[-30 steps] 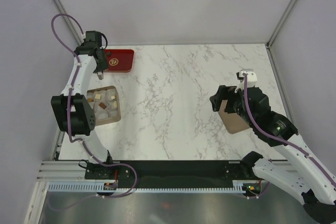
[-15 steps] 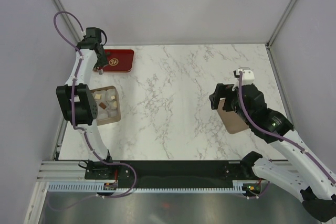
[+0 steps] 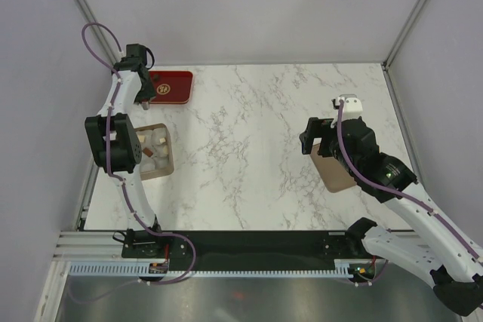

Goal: Pack the chocolate

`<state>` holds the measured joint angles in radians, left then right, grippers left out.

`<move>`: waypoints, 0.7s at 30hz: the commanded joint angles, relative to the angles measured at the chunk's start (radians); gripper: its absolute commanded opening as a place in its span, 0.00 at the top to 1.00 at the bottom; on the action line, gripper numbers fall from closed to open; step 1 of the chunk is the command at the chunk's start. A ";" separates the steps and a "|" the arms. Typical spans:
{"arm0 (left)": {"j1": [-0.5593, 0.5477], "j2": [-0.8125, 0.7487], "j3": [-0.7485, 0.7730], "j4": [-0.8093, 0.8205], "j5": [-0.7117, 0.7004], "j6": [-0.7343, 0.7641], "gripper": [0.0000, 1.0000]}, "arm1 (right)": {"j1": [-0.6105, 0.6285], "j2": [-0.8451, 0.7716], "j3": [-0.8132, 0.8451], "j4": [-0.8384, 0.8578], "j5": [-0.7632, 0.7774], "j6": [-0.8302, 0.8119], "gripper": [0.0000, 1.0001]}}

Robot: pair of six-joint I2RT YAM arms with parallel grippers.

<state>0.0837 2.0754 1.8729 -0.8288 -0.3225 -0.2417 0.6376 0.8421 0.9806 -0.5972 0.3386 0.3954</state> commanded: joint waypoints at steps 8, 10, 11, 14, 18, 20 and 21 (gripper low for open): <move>0.004 0.005 0.038 0.037 -0.027 -0.031 0.50 | 0.004 0.002 -0.005 0.040 0.020 -0.013 0.02; 0.005 0.008 0.040 0.037 -0.021 -0.024 0.50 | 0.002 0.002 -0.003 0.045 0.019 -0.009 0.02; 0.004 0.011 0.043 0.037 -0.017 -0.021 0.50 | 0.004 0.000 -0.005 0.043 0.019 -0.010 0.02; 0.004 0.014 0.049 0.042 -0.007 -0.013 0.50 | 0.004 -0.003 -0.006 0.042 0.022 -0.009 0.02; 0.004 0.023 0.057 0.046 -0.009 -0.011 0.50 | 0.004 -0.003 -0.010 0.048 0.022 -0.006 0.02; 0.004 0.026 0.061 0.046 -0.007 -0.011 0.50 | 0.004 0.000 -0.010 0.048 0.020 -0.003 0.02; 0.004 0.028 0.063 0.045 -0.007 -0.011 0.50 | 0.004 0.002 -0.011 0.050 0.020 -0.003 0.02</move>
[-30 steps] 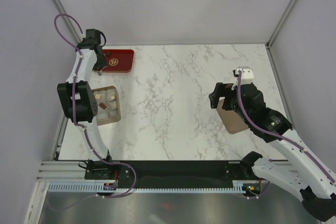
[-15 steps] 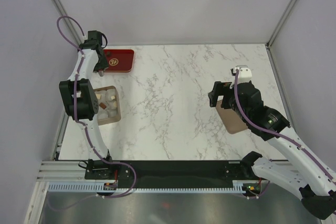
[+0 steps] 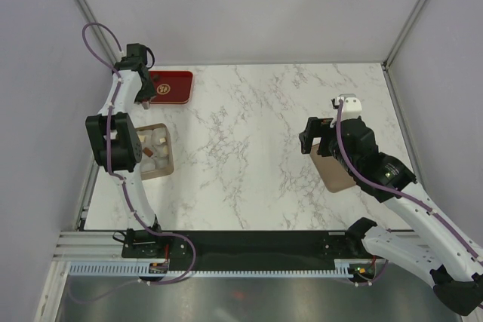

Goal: Pack the chocolate

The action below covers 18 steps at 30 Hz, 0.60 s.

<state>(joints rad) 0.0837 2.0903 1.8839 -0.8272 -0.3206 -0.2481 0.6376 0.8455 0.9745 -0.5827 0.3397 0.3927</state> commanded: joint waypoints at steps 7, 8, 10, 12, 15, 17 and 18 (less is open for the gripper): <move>0.004 0.037 0.069 0.046 0.012 0.006 0.50 | 0.004 0.001 -0.011 0.037 0.025 -0.006 0.02; 0.004 0.037 0.070 0.046 0.014 0.004 0.50 | 0.004 0.003 -0.013 0.040 0.027 -0.006 0.02; 0.002 0.030 0.064 0.045 0.006 0.003 0.50 | 0.002 0.006 -0.013 0.044 0.024 -0.003 0.02; 0.002 0.024 0.060 0.048 0.008 0.006 0.50 | 0.004 0.010 -0.016 0.046 0.015 0.000 0.02; 0.002 0.005 0.060 0.046 0.000 0.017 0.50 | 0.004 0.007 -0.017 0.049 0.013 0.000 0.02; 0.002 -0.007 0.057 0.048 -0.009 0.024 0.50 | 0.004 0.007 -0.017 0.049 0.013 -0.002 0.02; 0.002 -0.019 0.058 0.048 -0.012 0.026 0.50 | 0.004 0.004 -0.019 0.050 0.013 0.000 0.02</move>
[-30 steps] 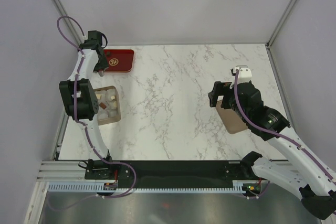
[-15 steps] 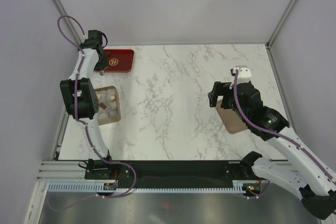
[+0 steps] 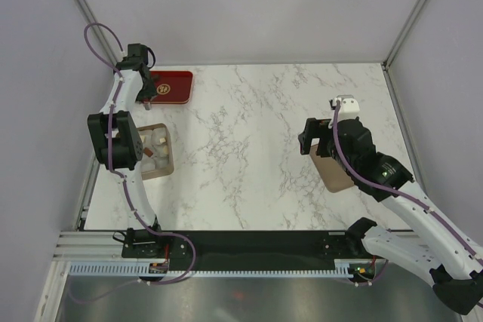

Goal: Pack the chocolate

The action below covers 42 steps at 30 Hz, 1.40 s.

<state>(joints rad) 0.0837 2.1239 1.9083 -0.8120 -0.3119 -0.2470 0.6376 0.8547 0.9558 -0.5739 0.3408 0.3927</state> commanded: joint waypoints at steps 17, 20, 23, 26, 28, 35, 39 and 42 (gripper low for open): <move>0.005 -0.052 -0.003 0.033 -0.050 0.003 0.50 | 0.004 -0.025 -0.006 0.046 0.007 0.008 0.02; 0.007 -0.035 0.001 0.034 -0.039 -0.001 0.50 | 0.004 -0.028 -0.009 0.043 0.012 0.005 0.02; 0.007 -0.027 0.008 0.031 -0.038 -0.009 0.50 | 0.002 -0.023 -0.006 0.045 0.014 0.002 0.02; 0.007 -0.024 0.003 0.031 -0.039 -0.020 0.50 | 0.002 -0.019 -0.009 0.045 0.018 -0.002 0.02; 0.008 -0.027 0.001 0.033 -0.041 -0.020 0.50 | 0.004 -0.019 -0.011 0.045 0.018 0.002 0.02; 0.007 -0.025 0.001 0.033 -0.043 -0.017 0.48 | 0.004 -0.019 -0.014 0.045 0.020 0.001 0.02; 0.007 -0.022 -0.002 0.034 -0.027 -0.024 0.48 | 0.004 -0.019 -0.012 0.046 0.020 0.001 0.02; 0.007 -0.016 -0.006 0.033 -0.019 -0.031 0.48 | 0.004 -0.020 -0.015 0.045 0.020 0.001 0.02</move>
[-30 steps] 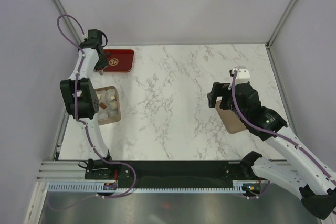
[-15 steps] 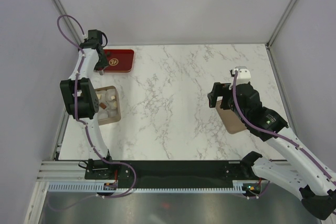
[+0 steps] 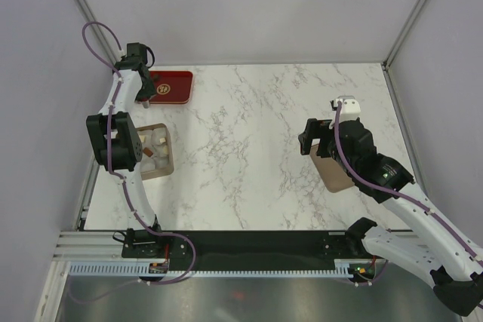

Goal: Pack the chocolate

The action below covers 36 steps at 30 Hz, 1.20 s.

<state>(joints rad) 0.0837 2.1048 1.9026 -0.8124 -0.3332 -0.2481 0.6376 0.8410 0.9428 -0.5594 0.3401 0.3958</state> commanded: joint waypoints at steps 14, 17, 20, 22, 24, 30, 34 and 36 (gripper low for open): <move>0.007 0.020 -0.011 0.033 0.006 -0.039 0.49 | 0.002 -0.006 -0.007 0.032 0.023 -0.002 0.02; 0.005 0.029 -0.004 0.033 0.019 -0.036 0.49 | 0.004 -0.003 -0.013 0.035 0.022 0.000 0.02; 0.007 0.032 -0.002 0.033 0.014 -0.037 0.49 | 0.004 0.001 -0.015 0.038 0.022 0.003 0.02; 0.007 0.032 -0.004 0.032 0.013 -0.037 0.49 | 0.004 0.004 -0.013 0.039 0.022 0.002 0.02; 0.007 0.029 -0.004 0.030 0.011 -0.034 0.49 | 0.004 0.007 -0.015 0.044 0.020 0.003 0.02; 0.004 -0.011 -0.014 0.032 0.008 -0.005 0.50 | 0.004 0.015 -0.016 0.052 0.013 0.002 0.02; 0.004 -0.038 -0.017 0.025 0.005 0.026 0.50 | 0.004 0.012 -0.015 0.055 0.007 0.006 0.02; 0.002 -0.054 -0.022 0.021 0.000 0.035 0.50 | 0.004 0.012 -0.018 0.056 0.005 0.008 0.02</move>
<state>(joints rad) 0.0837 2.1300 1.8793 -0.8127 -0.3275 -0.2512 0.6376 0.8551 0.9295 -0.5346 0.3401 0.3962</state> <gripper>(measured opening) 0.511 0.982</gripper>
